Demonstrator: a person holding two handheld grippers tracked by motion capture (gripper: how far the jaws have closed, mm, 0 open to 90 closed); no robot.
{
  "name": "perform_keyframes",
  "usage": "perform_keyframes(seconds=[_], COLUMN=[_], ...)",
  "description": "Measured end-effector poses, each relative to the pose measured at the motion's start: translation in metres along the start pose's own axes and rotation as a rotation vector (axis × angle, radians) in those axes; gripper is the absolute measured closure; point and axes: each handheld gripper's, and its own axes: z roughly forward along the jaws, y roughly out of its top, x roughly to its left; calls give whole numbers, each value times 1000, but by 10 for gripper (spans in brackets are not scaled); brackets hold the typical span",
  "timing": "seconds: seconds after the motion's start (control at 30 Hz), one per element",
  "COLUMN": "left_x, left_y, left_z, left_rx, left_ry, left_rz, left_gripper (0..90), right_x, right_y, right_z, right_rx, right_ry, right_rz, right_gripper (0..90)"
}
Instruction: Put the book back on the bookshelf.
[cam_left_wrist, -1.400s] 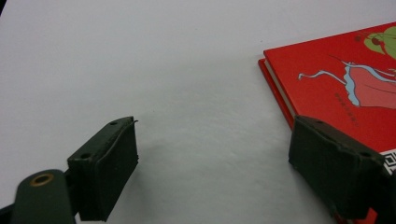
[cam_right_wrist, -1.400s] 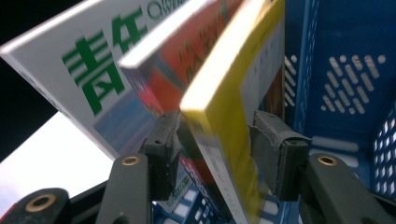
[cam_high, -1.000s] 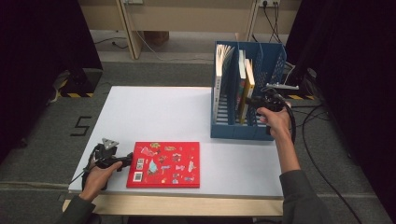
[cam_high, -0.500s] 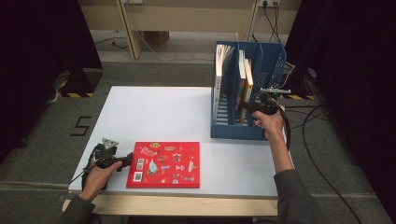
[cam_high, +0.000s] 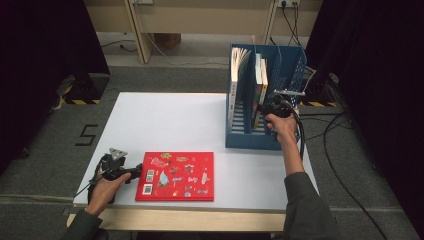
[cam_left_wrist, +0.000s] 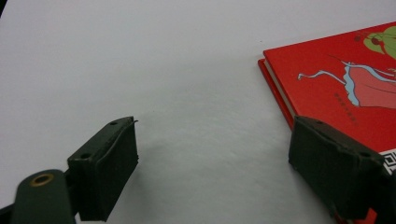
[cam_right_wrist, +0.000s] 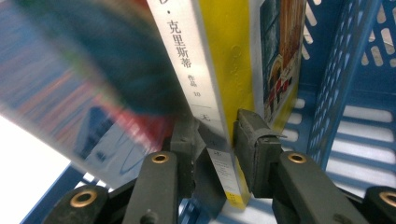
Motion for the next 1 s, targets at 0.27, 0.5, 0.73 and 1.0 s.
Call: perform_keyframes(seconds=[0.27, 0.5, 0.73, 1.0], left_x=[0, 1, 0, 0], left_y=[0, 0, 0, 0], left_z=[0, 1, 0, 0], left_rx=[-2, -1, 1, -1], left_ry=[0, -1, 1, 2], left_rz=[0, -5, -3, -1], left_gripper=[151, 145, 145, 146], right_x=[-4, -4, 0, 18], right_y=[5, -2, -8, -7], right_z=[2, -11, -20, -13], right_rx=[20, 12, 14, 31], right_ry=[8, -16, -12, -11], right_rz=[1, -111, -136, -171], right_gripper=[669, 473, 379, 282])
